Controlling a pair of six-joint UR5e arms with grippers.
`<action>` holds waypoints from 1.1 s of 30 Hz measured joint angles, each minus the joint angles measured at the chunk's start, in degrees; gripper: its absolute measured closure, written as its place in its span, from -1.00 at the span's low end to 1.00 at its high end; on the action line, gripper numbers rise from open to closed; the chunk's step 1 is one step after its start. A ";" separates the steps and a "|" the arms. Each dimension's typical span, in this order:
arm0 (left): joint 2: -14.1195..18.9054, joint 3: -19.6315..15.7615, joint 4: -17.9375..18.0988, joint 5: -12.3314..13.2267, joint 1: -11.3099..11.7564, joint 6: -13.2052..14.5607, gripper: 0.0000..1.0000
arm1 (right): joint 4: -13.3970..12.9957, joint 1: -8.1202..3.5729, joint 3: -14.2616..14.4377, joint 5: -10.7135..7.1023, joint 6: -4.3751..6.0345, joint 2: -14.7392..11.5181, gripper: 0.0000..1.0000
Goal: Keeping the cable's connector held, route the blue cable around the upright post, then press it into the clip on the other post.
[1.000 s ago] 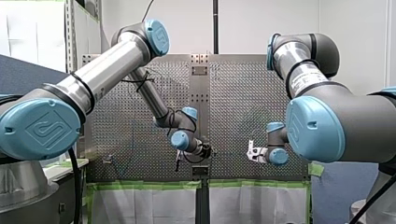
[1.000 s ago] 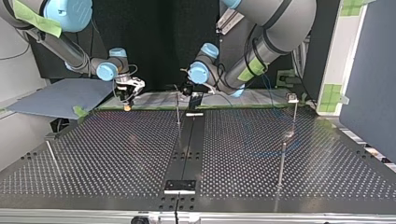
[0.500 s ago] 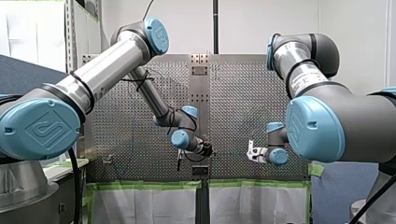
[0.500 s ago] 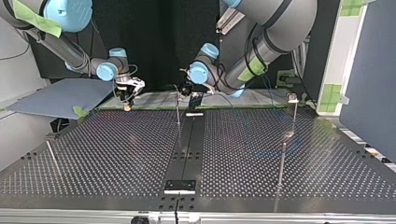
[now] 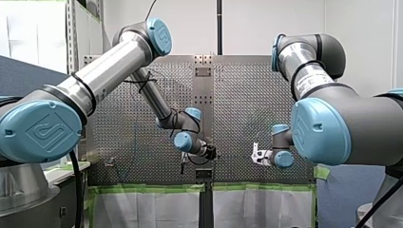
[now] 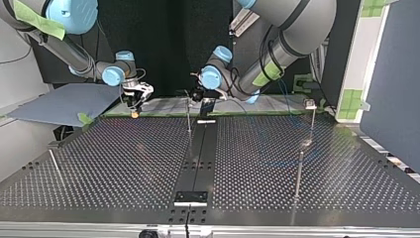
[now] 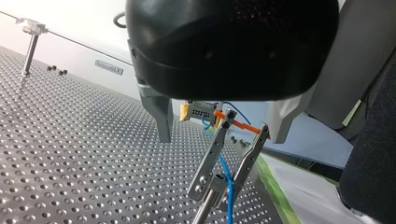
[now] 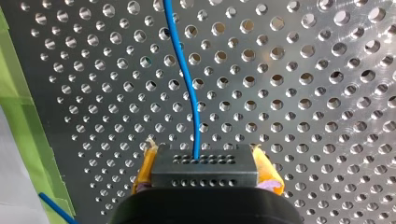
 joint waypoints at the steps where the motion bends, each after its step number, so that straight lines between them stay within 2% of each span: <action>1: 0.00 0.00 0.00 -0.05 0.00 0.00 -1.00 | 0.00 -0.01 0.00 0.00 0.00 0.00 1.00; 7: 0.12 0.00 -0.39 -0.53 -0.30 0.59 -1.00 | 0.00 -0.03 0.01 0.00 0.00 0.00 1.00; 12: 1.45 -1.00 -0.68 -2.06 -1.21 2.19 -1.00 | 0.00 -0.09 0.00 -0.08 0.00 0.00 1.00; 16: 3.01 -2.52 0.57 -3.64 -1.83 2.11 -1.00 | 0.00 -0.08 0.00 -0.15 -0.04 0.00 1.00; 20: 4.99 -4.49 2.11 -5.63 -2.50 0.76 -1.00 | 0.00 -0.09 0.00 -0.17 -0.08 0.00 1.00; 25: 7.48 -6.98 2.38 -8.12 -3.02 -1.60 -1.00 | 0.00 -0.10 0.01 -0.17 -0.07 0.00 1.00; 33: 11.98 -11.48 -1.32 -12.61 -3.53 -6.07 -1.00 | 0.00 -0.07 0.00 -0.18 -0.04 0.00 1.00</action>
